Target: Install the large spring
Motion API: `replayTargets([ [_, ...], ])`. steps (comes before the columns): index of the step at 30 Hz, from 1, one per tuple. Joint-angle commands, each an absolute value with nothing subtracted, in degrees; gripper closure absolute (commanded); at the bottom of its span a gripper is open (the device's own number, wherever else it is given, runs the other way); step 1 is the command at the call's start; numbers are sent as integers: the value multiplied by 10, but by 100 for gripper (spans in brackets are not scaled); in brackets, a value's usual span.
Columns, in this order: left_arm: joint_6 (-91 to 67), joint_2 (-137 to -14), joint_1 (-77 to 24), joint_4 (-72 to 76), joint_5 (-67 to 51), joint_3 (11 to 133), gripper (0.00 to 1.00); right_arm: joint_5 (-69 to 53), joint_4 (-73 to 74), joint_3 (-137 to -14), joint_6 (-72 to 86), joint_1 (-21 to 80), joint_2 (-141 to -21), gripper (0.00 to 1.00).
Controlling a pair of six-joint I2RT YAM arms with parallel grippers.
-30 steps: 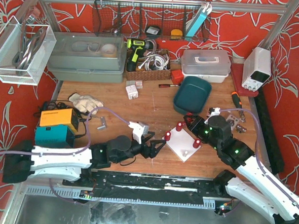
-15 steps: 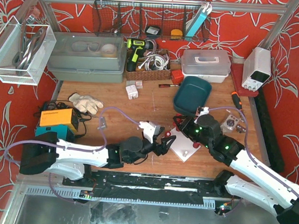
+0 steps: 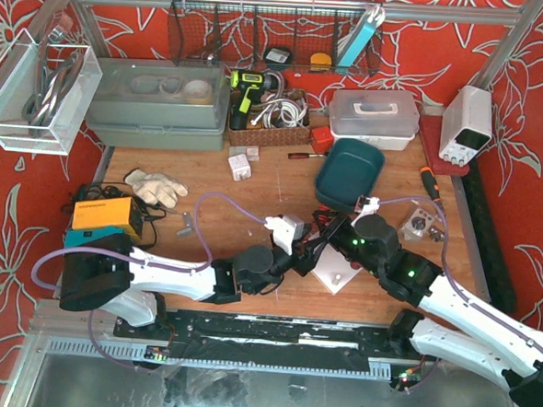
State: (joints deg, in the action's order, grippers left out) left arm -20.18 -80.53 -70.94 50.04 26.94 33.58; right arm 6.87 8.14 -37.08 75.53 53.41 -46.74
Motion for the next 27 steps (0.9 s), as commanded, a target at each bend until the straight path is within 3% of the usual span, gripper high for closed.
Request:
replayTargets([
  [1, -195, -813, -712, 536, 291, 353, 44, 85, 68, -357, 764, 542, -450, 100],
  [17, -147, -809, -693, 603, 252, 332, 62, 39, 32, -350, 754, 561, -475, 100],
  [23, -127, -800, -687, 592, 230, 327, 78, 44, 39, -345, 707, 565, -466, 100],
  [25, -122, -793, -686, 578, 225, 318, 77, 59, 49, -346, 677, 564, -455, 100],
  [27, -118, -781, -686, 537, 203, 311, 63, 90, 71, -352, 636, 565, -441, 100],
])
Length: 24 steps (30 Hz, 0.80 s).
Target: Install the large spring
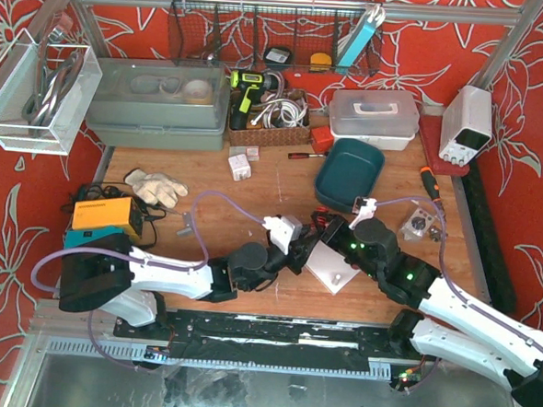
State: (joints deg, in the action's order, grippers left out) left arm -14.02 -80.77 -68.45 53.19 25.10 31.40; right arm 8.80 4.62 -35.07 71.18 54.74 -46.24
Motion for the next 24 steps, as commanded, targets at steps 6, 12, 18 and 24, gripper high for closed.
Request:
replayTargets([
  [6, -206, -684, -685, 339, 198, 291, 35, 168, 34, -341, 345, 564, -396, 100],
  [12, -253, -544, -634, 133, 184, 341, 39, 63, -30, -301, 15, 564, -375, 100],
  [18, -231, -552, -580, -20, 91, 471, 41, -3, -87, -271, -88, 564, -373, 100],
  [24, -216, -617, -576, -122, 3, 558, 41, -13, -115, -252, -129, 564, -363, 100],
])
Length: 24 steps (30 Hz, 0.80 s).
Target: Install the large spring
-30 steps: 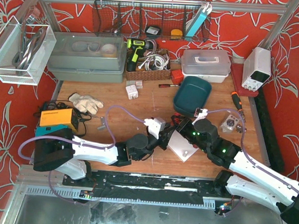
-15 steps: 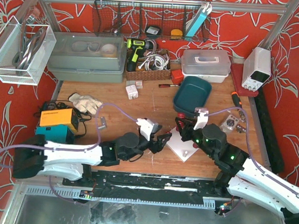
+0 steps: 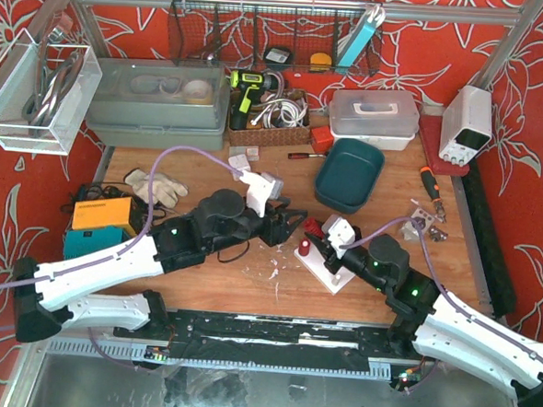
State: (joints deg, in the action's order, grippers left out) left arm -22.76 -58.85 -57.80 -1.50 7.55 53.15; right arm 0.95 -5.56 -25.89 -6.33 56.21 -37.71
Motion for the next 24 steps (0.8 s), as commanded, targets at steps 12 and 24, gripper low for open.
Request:
replayTargets([
  [12, -246, -680, -569, -119, -71, 597, 43, -24, -138, -241, -147, 564, -364, 100],
  [24, -267, -695, -534, -73, -110, 584, 49, -46, -159, -235, -158, 564, -380, 100],
])
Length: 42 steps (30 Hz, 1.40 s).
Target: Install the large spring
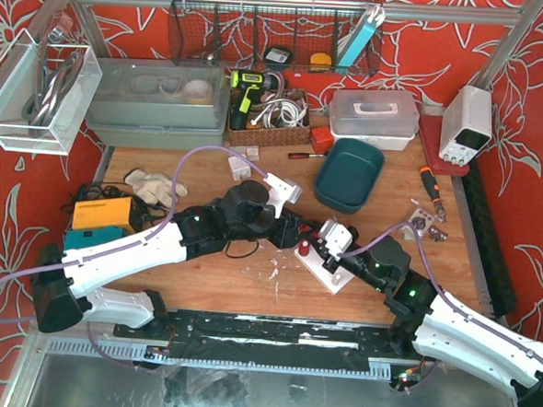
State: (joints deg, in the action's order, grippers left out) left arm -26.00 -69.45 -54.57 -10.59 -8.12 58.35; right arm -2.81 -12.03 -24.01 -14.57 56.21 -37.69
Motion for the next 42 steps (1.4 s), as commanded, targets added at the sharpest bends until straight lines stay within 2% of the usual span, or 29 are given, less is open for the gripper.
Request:
replayTargets([
  [1, -268, -696, -534, -71, -116, 584, 50, -47, -162, -235, -157, 564, -381, 100],
  [7, -278, -692, -532, -83, -149, 575, 61, -38, -169, -235, -157, 564, -396, 100],
  [9, -287, -684, -532, -89, -150, 569, 60, -34, -175, -232, -157, 564, -398, 100],
  [12, -290, -672, -532, -100, -140, 561, 50, -15, -185, -225, -156, 564, -397, 100],
  [14, -289, -668, -530, -97, -136, 557, 49, -14, -194, -220, -157, 564, -396, 100],
  [29, -297, -693, -524, -49, -170, 551, 60, -50, -202, -213, -154, 564, -401, 100],
  [31, -298, -697, -524, -47, -178, 553, 64, -48, -203, -213, -155, 564, -404, 100],
  [34, -298, -699, -524, -37, -192, 549, 75, -51, -203, -215, -156, 564, -407, 100],
  [38, -292, -694, -523, -24, -196, 542, 94, -43, -199, -215, -146, 564, -412, 100],
  [39, -289, -690, -521, -24, -194, 541, 99, -33, -191, -216, -136, 564, -414, 95],
  [42, -274, -675, -513, -35, -172, 548, 100, -17, -131, -229, -82, 564, -417, 62],
])
